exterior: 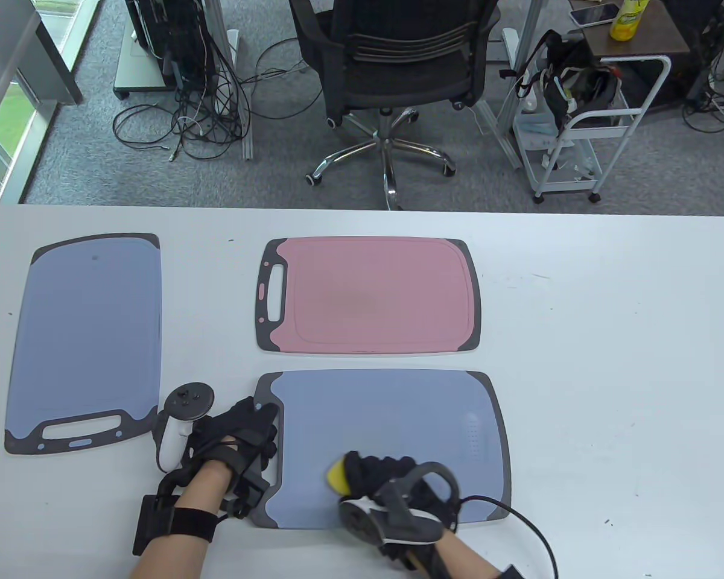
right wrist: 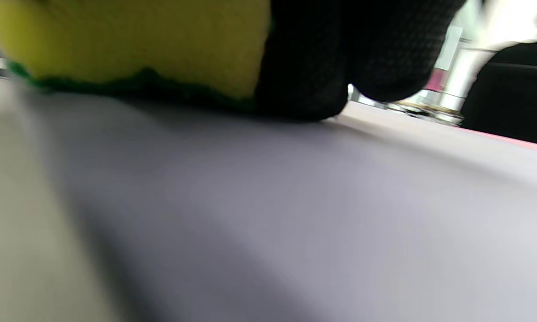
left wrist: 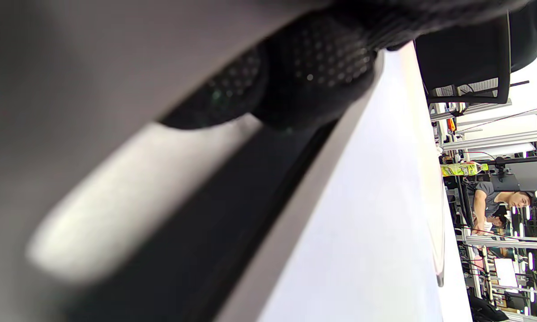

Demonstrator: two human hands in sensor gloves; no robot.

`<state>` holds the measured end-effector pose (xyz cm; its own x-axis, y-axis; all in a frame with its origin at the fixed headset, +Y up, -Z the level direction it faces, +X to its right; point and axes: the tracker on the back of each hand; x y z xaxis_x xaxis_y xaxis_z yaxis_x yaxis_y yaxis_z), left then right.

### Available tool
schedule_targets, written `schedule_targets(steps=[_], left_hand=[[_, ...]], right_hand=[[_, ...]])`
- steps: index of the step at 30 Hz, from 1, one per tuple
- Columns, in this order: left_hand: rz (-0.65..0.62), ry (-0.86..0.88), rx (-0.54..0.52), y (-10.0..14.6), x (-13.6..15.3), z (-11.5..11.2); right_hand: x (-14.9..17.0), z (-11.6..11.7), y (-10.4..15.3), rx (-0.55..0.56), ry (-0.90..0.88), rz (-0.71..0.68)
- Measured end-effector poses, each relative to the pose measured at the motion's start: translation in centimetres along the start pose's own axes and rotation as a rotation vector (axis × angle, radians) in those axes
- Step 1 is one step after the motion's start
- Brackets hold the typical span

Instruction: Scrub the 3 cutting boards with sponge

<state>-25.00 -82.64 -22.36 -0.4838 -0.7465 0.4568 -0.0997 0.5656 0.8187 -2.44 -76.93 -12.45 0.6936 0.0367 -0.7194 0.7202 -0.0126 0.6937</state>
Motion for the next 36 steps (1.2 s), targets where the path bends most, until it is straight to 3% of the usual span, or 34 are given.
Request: schedule_targets(steps=[3, 5, 10, 15, 17, 19, 23, 28, 30, 33, 36], left_hand=[[-0.003, -0.001, -0.003, 0.1, 0.0, 0.0], [-0.005, 0.004, 0.005, 0.0, 0.0, 0.0], [-0.001, 0.004, 0.008, 0.0, 0.0, 0.0], [0.001, -0.010, -0.008, 0.1, 0.0, 0.0], [0.000, -0.012, -0.009, 0.1, 0.0, 0.0], [0.001, -0.011, -0.008, 0.1, 0.0, 0.0], [0.002, -0.012, -0.009, 0.1, 0.0, 0.0], [0.002, -0.009, -0.007, 0.0, 0.0, 0.0], [0.002, -0.002, 0.002, 0.0, 0.0, 0.0], [0.002, 0.004, 0.008, 0.0, 0.0, 0.0], [0.002, 0.009, 0.014, 0.0, 0.0, 0.0]], right_hand=[[-3.6, -0.1, -1.8, 0.010, 0.038, -0.095], [-3.2, -0.2, -1.4, -0.018, 0.087, -0.088], [4.3, 0.2, 3.4, -0.045, 0.057, 0.133], [14.4, 1.0, 12.4, -0.098, 0.006, 0.491], [16.6, 1.1, 14.7, -0.124, 0.002, 0.581], [17.4, 1.1, 15.3, -0.119, -0.010, 0.591], [13.1, 0.7, 10.4, -0.113, 0.041, 0.395], [3.2, -0.1, 1.1, -0.053, 0.082, 0.068], [0.2, -0.4, -1.1, -0.027, 0.081, -0.030], [-2.4, -0.5, -2.8, -0.019, 0.052, -0.077], [-0.9, -0.5, -1.9, -0.020, 0.053, -0.042]])
Point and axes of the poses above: the tracker on the back of each hand, its own x axis roughly to the little-finger side, its own y axis roughly from the fingertips to the wrist, z = x × y, and after that the axes turned 4 degrees about -y, right-handed
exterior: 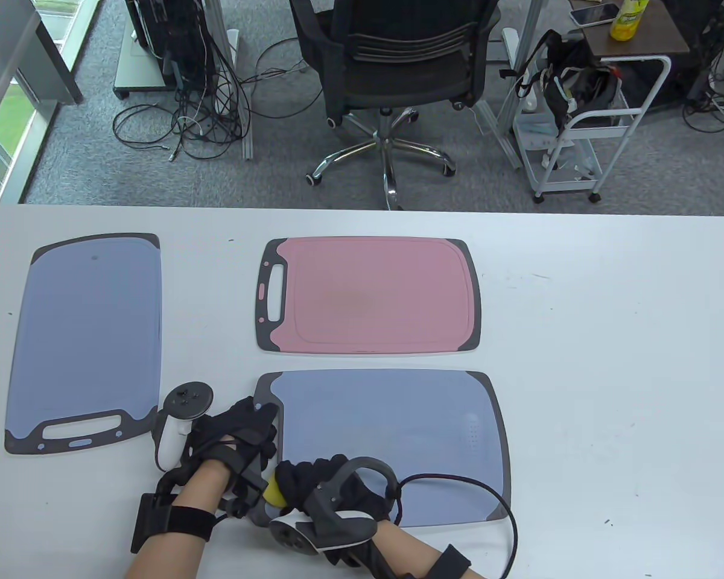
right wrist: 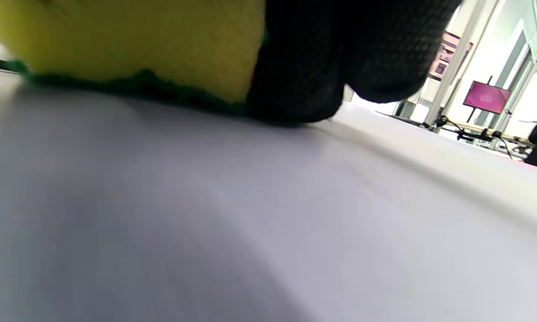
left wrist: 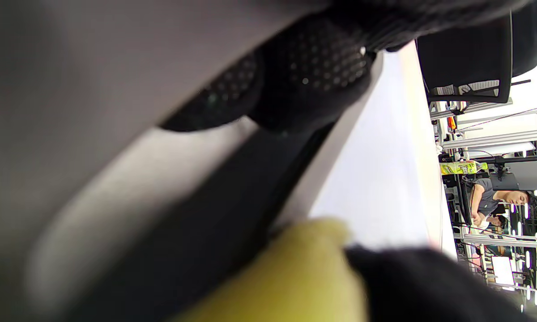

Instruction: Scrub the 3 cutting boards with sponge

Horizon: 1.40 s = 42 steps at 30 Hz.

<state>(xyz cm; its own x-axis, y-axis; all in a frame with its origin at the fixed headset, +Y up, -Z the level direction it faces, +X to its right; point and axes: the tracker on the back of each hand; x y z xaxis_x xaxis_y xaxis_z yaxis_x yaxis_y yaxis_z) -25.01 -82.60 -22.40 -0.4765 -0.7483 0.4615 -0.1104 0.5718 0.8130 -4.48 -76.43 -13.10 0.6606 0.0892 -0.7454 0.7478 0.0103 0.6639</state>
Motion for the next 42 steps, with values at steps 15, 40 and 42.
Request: schedule_targets(steps=[15, 40, 42], left_hand=[[0.005, -0.008, -0.014, 0.0, 0.0, 0.0], [0.008, -0.007, -0.014, 0.1, 0.0, 0.0], [0.008, -0.008, -0.015, 0.1, 0.0, 0.0]], right_hand=[[17.2, 3.0, 17.0, -0.065, -0.099, 0.615], [9.1, 1.9, 10.0, -0.029, -0.013, 0.296], [11.5, 2.3, 12.5, -0.046, -0.027, 0.390]])
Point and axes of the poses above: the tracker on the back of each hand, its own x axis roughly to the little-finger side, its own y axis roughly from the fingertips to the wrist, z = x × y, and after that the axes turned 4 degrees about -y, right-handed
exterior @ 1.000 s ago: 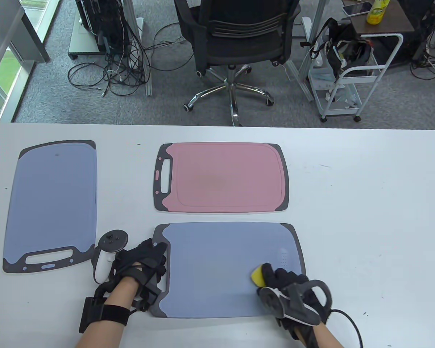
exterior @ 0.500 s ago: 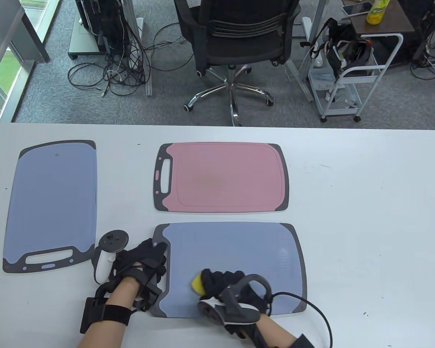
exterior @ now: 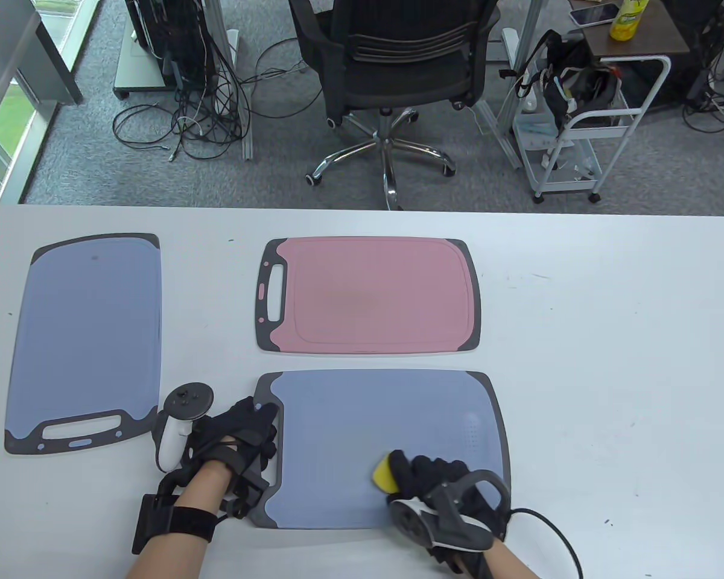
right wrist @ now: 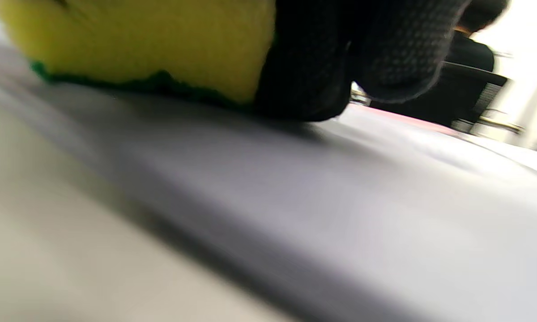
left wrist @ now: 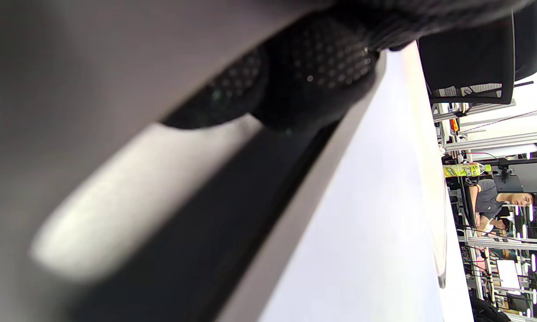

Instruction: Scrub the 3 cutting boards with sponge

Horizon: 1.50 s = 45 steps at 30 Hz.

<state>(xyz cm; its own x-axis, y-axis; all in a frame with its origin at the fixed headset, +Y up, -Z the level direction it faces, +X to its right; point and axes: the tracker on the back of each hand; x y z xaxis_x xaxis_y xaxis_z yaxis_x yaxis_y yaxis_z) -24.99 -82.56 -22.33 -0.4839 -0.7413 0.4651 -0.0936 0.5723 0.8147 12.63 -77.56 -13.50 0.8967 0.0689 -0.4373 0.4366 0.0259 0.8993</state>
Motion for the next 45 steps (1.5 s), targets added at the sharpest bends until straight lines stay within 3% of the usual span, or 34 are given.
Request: schedule_targets(steps=[3, 7, 11, 16, 20, 24, 33, 36, 39, 45], left_hand=[[0.001, -0.003, -0.004, 0.0, 0.0, 0.0], [0.000, -0.002, -0.002, 0.0, 0.0, 0.0], [-0.001, -0.003, -0.003, 0.0, 0.0, 0.0], [-0.005, 0.001, 0.002, -0.1, 0.0, 0.0], [-0.007, 0.012, 0.016, -0.1, 0.0, 0.0], [-0.006, 0.015, 0.023, -0.1, -0.1, 0.0], [-0.007, 0.009, 0.021, -0.1, -0.1, 0.1], [-0.005, 0.004, 0.015, -0.1, -0.1, 0.1], [-0.005, 0.006, 0.017, -0.1, -0.1, 0.1], [-0.006, 0.008, 0.018, -0.1, -0.1, 0.1]], right_hand=[[4.7, 0.5, 1.9, -0.034, 0.001, 0.148], [3.3, 0.2, 0.8, -0.056, 0.007, 0.132], [-3.7, -0.7, -2.5, -0.003, 0.008, -0.064], [-14.8, -2.1, -6.3, 0.043, 0.028, -0.331], [-17.7, -2.4, -6.9, 0.050, 0.039, -0.388], [-13.6, -1.8, -6.1, 0.036, -0.004, -0.295], [2.1, 0.0, -0.2, -0.050, -0.006, 0.154], [2.9, 0.1, -0.1, -0.047, -0.046, 0.173], [-0.7, -0.5, -2.2, -0.055, 0.030, 0.063], [-14.5, -2.2, -6.8, 0.030, 0.048, -0.331]])
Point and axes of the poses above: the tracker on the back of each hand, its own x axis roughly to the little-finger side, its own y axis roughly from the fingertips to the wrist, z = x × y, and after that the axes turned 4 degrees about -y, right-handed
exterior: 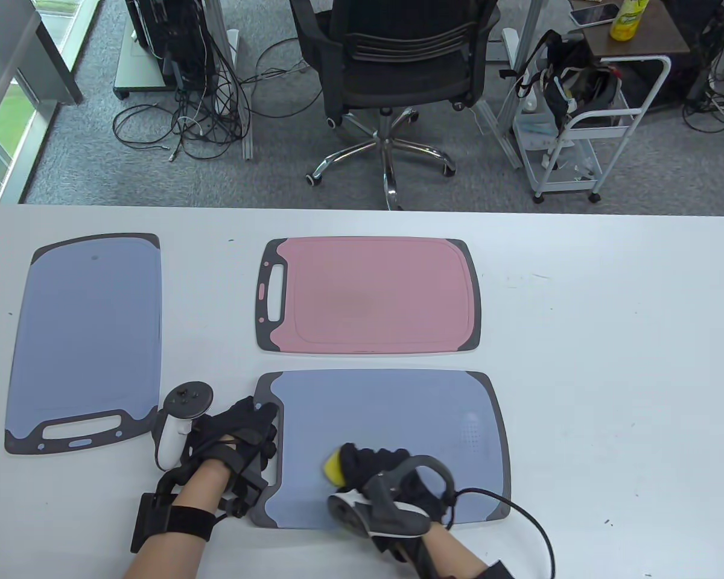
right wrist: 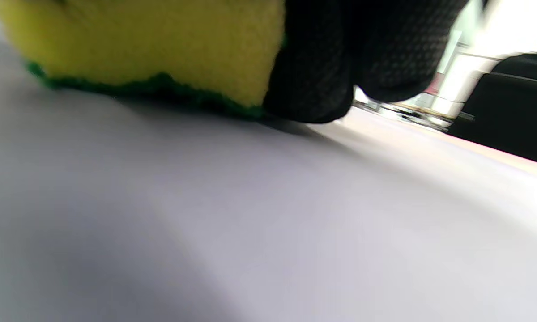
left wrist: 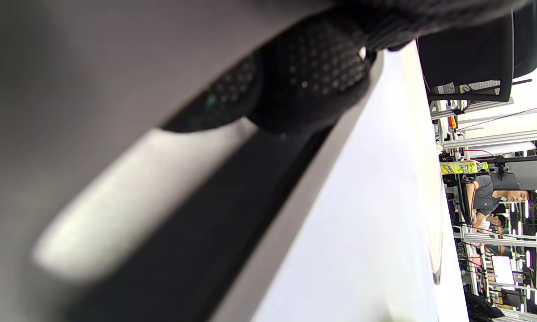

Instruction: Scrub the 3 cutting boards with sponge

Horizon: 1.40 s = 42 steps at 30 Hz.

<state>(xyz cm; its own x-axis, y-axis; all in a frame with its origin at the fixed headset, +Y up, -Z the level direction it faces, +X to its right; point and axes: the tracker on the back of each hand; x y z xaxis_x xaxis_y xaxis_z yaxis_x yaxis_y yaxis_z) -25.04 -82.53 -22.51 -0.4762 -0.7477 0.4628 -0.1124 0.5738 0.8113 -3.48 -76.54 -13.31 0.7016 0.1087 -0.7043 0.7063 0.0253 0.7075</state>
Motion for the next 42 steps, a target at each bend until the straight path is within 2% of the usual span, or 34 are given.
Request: schedule_targets(steps=[3, 5, 9, 12, 15, 17, 19, 21, 23, 29, 31, 33, 35, 37, 39, 42], left_hand=[[-0.008, 0.002, 0.016, 0.0, 0.1, 0.0], [-0.012, 0.004, 0.055, -0.1, 0.1, 0.2], [-0.003, -0.012, 0.012, 0.0, 0.0, 0.0], [-0.004, -0.003, 0.023, 0.0, 0.0, 0.1], [-0.001, -0.015, 0.008, 0.0, 0.0, 0.1], [0.000, -0.013, 0.005, -0.1, 0.0, 0.1], [0.001, -0.015, 0.002, 0.0, 0.0, 0.0], [0.001, -0.017, 0.000, 0.0, 0.0, 0.0], [0.000, -0.015, 0.001, 0.0, 0.0, 0.0], [-0.003, 0.001, 0.016, -0.1, 0.1, 0.1], [-0.004, 0.004, 0.019, 0.0, 0.1, 0.1], [-0.009, 0.004, 0.030, -0.1, 0.1, 0.1], [-0.011, 0.005, 0.039, -0.1, 0.1, 0.1], [-0.006, -0.003, 0.018, 0.0, 0.1, 0.0], [-0.007, -0.007, 0.017, 0.0, 0.1, 0.0], [-0.006, -0.014, 0.008, 0.0, 0.1, 0.0]], right_hand=[[-4.4, -0.6, -2.2, 0.031, -0.034, -0.112], [-4.8, -0.6, -2.5, 0.002, 0.041, -0.109], [-0.7, 0.0, -0.3, 0.020, -0.055, -0.011], [4.9, 1.0, 4.1, -0.018, -0.011, 0.138], [10.2, 2.2, 9.1, -0.040, -0.064, 0.328], [12.8, 2.7, 11.5, -0.054, -0.084, 0.437], [14.5, 2.9, 12.7, -0.071, -0.091, 0.506], [13.9, 2.7, 11.9, -0.078, -0.097, 0.486], [12.1, 2.2, 9.9, -0.105, -0.019, 0.406], [0.9, 0.3, 0.8, 0.005, -0.056, 0.069], [-2.6, -0.3, -1.1, 0.029, -0.068, -0.026], [-4.1, -0.5, -1.9, 0.033, -0.047, -0.056], [-3.6, -0.5, -1.9, 0.006, -0.018, -0.046], [-1.6, -0.1, -0.6, 0.026, -0.076, 0.012], [1.6, 0.5, 1.6, -0.008, -0.049, 0.099], [7.7, 1.7, 6.7, -0.027, -0.049, 0.270]])
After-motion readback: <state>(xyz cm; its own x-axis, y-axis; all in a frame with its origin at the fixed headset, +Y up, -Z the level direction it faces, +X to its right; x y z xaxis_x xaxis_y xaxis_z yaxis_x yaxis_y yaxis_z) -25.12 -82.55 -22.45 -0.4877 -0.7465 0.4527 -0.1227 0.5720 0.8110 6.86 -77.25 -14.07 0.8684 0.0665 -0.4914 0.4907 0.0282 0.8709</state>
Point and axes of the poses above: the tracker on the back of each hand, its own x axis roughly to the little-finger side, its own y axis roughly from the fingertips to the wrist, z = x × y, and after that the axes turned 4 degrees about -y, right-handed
